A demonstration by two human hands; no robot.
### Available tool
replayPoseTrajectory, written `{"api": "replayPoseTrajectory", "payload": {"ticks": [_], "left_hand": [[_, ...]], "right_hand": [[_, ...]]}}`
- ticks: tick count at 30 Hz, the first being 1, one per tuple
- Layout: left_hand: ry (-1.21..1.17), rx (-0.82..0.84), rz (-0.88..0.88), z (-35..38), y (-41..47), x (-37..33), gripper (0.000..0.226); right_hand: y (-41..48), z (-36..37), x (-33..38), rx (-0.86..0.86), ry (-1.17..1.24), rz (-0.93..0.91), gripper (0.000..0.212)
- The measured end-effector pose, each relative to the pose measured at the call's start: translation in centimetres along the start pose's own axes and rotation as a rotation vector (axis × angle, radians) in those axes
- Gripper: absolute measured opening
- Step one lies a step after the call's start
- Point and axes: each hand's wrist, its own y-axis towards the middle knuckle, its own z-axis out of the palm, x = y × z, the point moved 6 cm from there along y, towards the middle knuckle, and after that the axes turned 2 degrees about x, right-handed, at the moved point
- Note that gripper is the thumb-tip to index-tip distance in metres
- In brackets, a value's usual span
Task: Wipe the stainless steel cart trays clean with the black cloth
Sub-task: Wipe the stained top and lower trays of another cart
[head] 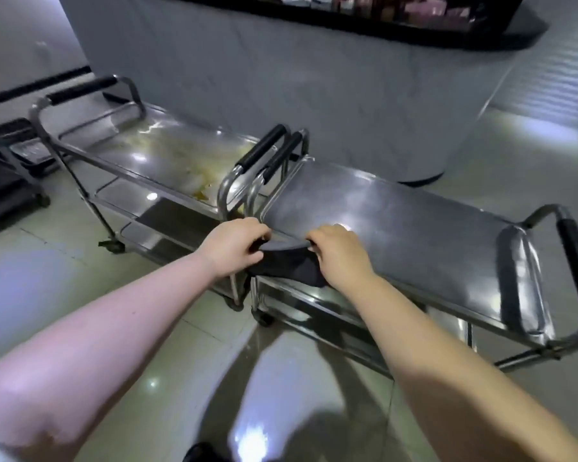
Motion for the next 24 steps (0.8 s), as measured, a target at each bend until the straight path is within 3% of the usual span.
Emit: {"api": "replayPoseTrajectory", "payload": {"ticks": [7, 11, 18, 24], "left_hand": [[0.043, -0.236, -0.031, -12.5, -4.2, 9.2, 0.025], [0.066, -0.279, -0.046, -17.0, -6.3, 15.4, 0.025], [0.048, -0.228, -0.04, -19.3, -5.5, 24.7, 0.026], [-0.085, -0.348, -0.063, -18.9, -1.9, 29.7, 0.019]], "right_hand": [[9.1, -4.9, 11.5, -0.193, -0.029, -0.038, 0.019], [14.4, -4.4, 17.3, -0.197, -0.04, -0.026, 0.019], [22.2, -2.8, 22.7, -0.071, -0.082, -0.019, 0.008], [26.8, -2.7, 23.0, -0.089, -0.094, 0.017, 0.01]]}}
